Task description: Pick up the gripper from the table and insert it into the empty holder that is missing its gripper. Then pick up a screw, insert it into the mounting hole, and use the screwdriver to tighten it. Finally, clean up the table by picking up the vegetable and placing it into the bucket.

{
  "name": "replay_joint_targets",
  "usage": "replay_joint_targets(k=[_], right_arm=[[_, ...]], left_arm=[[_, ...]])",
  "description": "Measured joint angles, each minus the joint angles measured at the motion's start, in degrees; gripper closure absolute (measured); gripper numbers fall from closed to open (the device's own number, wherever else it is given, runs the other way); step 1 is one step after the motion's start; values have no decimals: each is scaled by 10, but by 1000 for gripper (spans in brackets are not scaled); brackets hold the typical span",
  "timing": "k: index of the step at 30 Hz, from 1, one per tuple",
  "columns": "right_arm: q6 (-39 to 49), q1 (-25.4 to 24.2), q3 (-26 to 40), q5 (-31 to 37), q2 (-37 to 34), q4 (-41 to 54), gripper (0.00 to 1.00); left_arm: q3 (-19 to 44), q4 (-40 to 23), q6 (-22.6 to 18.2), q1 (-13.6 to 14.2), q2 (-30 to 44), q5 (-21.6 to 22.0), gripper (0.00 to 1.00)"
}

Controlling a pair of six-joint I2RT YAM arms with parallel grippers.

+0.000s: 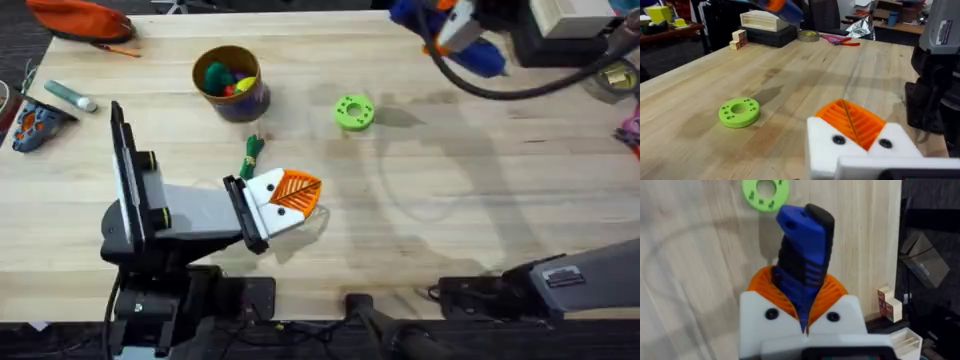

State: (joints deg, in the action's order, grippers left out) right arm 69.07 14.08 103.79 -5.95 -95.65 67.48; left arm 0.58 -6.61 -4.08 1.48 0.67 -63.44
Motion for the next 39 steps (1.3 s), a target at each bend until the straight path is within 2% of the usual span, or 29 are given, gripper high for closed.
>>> replay_joint_targets(k=[6,13,18,31,39], right_arm=[[88,-40,0,29,-42,9,995],[160,-49,0,47,-112,27,995],[180,-50,1,49,-156,31,995],[232,-62,1,118,-286,-4,995],[244,-62,1,128,-306,-9,995]], left_arm=[[0,0,0,0,0,0,985],[0,0,0,0,0,0,985],[0,0,0,0,0,0,985],[0,0,0,0,0,0,985],[0,2,0,0,0,5,985]])
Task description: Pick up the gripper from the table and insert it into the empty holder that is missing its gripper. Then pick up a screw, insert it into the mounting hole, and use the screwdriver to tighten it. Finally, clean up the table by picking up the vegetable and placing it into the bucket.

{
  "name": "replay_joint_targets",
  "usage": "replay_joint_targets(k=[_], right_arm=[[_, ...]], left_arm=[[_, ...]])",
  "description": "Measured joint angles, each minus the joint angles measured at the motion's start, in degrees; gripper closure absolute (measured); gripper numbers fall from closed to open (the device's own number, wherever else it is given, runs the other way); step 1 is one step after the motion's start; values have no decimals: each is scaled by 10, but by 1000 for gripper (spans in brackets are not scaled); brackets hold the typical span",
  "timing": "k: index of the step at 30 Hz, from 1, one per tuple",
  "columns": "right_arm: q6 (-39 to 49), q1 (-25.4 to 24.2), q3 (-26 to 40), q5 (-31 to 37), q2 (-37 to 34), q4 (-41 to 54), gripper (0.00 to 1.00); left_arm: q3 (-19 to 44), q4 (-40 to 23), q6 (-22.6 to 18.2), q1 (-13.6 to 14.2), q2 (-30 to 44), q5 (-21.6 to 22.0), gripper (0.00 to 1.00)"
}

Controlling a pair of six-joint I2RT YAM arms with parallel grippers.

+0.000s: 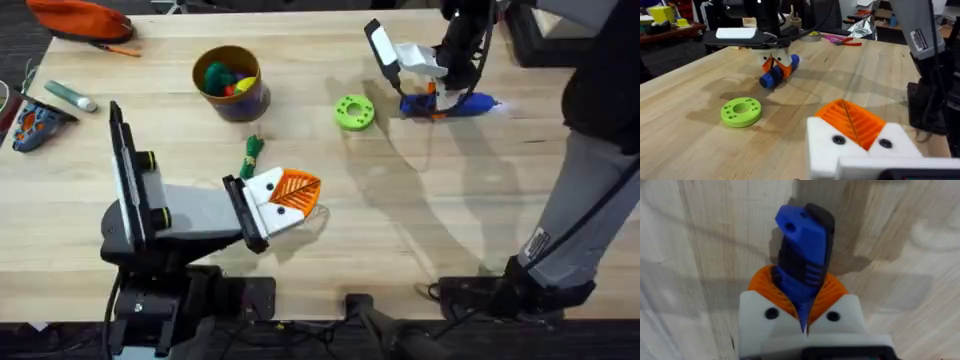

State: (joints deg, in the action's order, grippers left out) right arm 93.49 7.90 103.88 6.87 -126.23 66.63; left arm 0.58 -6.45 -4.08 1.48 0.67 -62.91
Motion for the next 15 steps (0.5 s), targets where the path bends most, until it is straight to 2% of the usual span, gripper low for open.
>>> replay_joint_targets(k=[7,9,13,14,15], right_arm=[[-1,-1,0,0,0,0,984],[-2,-1,0,2,0,4,732],[-4,-1,0,8,0,0,147],[-4,-1,0,9,0,0,47],[-4,-1,0,9,0,2,18]], left_arm=[[0,0,0,0,0,2,985],[0,0,0,0,0,2,985],[0,0,0,0,0,2,985],[0,0,0,0,0,2,985],[0,0,0,0,0,2,985]])
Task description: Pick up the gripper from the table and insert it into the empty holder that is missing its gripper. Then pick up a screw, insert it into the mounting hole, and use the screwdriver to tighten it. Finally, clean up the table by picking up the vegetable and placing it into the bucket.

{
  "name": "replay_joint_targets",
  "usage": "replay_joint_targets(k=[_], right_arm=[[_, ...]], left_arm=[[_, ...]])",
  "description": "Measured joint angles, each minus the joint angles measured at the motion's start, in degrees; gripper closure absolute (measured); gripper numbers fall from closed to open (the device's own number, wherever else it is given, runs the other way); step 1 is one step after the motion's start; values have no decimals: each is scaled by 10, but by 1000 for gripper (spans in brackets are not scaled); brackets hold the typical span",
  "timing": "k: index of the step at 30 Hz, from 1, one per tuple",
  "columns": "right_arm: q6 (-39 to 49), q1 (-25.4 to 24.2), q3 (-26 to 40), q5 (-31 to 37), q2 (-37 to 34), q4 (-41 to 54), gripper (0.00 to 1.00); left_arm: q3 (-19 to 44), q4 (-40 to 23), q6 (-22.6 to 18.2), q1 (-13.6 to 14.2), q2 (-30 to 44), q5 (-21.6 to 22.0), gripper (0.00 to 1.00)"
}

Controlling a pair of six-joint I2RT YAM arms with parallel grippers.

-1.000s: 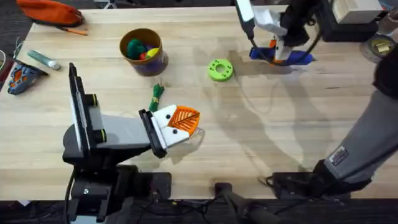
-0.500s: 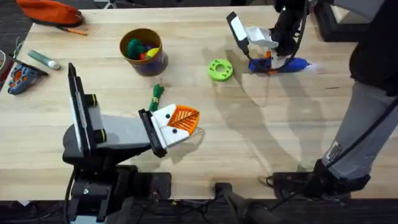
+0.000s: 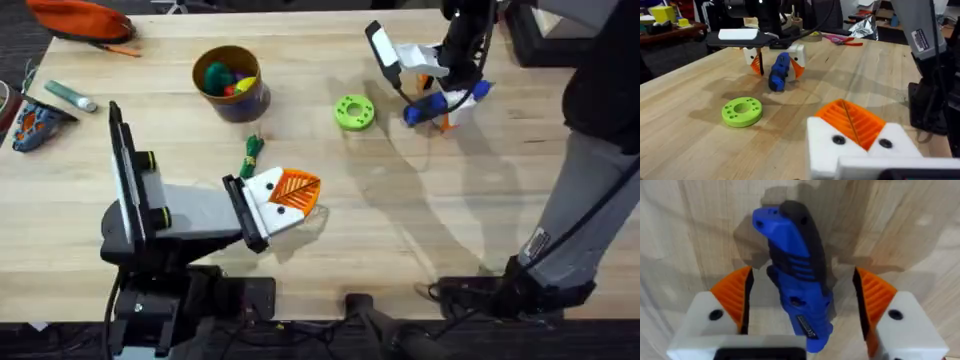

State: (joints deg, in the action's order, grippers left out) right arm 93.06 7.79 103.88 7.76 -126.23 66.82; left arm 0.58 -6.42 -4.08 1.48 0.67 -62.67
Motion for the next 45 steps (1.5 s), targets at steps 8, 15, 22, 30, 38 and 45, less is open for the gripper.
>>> replay_joint_targets(k=[8,15,22,30,38,45], right_arm=[[-9,0,0,1,5,3,8],[-44,3,20,1,54,18,7],[-117,17,87,-38,129,19,8],[-302,42,215,-180,178,19,8],[-602,64,293,-225,195,26,8],[-780,93,293,-165,220,66,8]], left_arm=[[0,0,0,0,0,3,985],[0,0,0,0,0,4,985],[0,0,0,0,0,4,985],[0,0,0,0,0,4,985],[0,1,0,0,0,6,985],[0,1,0,0,0,6,985]])
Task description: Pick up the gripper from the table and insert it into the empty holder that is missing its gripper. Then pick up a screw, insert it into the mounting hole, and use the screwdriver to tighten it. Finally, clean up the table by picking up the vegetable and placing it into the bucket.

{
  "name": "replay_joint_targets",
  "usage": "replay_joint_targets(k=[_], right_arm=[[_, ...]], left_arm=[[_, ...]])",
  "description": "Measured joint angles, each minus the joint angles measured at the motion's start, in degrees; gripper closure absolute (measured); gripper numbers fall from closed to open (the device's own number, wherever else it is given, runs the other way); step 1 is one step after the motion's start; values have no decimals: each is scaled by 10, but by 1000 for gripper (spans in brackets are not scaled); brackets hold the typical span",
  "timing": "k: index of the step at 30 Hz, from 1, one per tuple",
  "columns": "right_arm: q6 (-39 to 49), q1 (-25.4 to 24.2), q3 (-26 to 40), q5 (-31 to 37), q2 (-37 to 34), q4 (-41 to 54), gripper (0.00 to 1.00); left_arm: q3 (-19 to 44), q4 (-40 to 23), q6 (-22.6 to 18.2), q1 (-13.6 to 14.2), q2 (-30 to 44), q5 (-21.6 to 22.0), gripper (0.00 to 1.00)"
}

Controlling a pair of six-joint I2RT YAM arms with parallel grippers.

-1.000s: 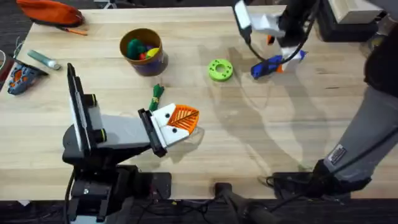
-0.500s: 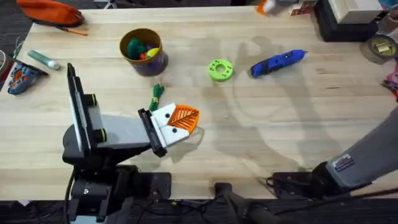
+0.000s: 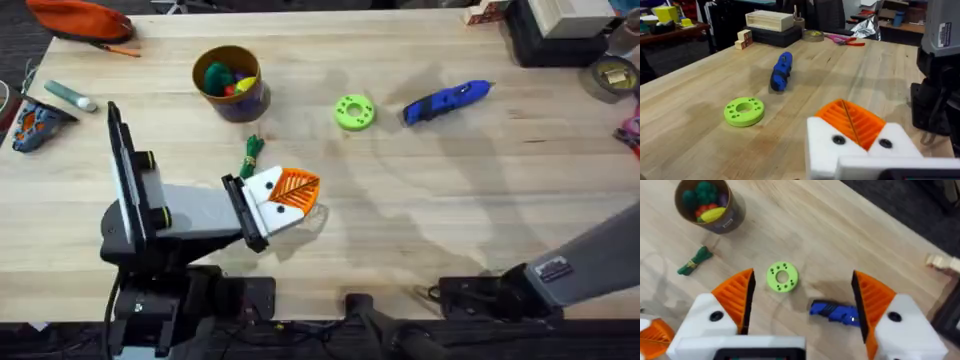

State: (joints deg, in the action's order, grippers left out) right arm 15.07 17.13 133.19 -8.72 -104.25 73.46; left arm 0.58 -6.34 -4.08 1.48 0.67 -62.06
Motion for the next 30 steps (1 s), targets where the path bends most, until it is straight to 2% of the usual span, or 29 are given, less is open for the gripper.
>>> replay_joint_targets(k=[4,8,11,15,30], right_arm=[[-55,15,0,41,37,37,8],[-86,25,0,89,84,164,7],[-109,16,2,115,106,97,8],[-123,5,5,141,109,136,8],[-134,4,5,156,102,123,9]], left_arm=[[0,0,0,0,0,0,985],[0,0,0,0,0,0,985],[0,3,0,0,0,8,985],[0,11,0,0,0,23,985],[0,12,0,0,0,36,985]])
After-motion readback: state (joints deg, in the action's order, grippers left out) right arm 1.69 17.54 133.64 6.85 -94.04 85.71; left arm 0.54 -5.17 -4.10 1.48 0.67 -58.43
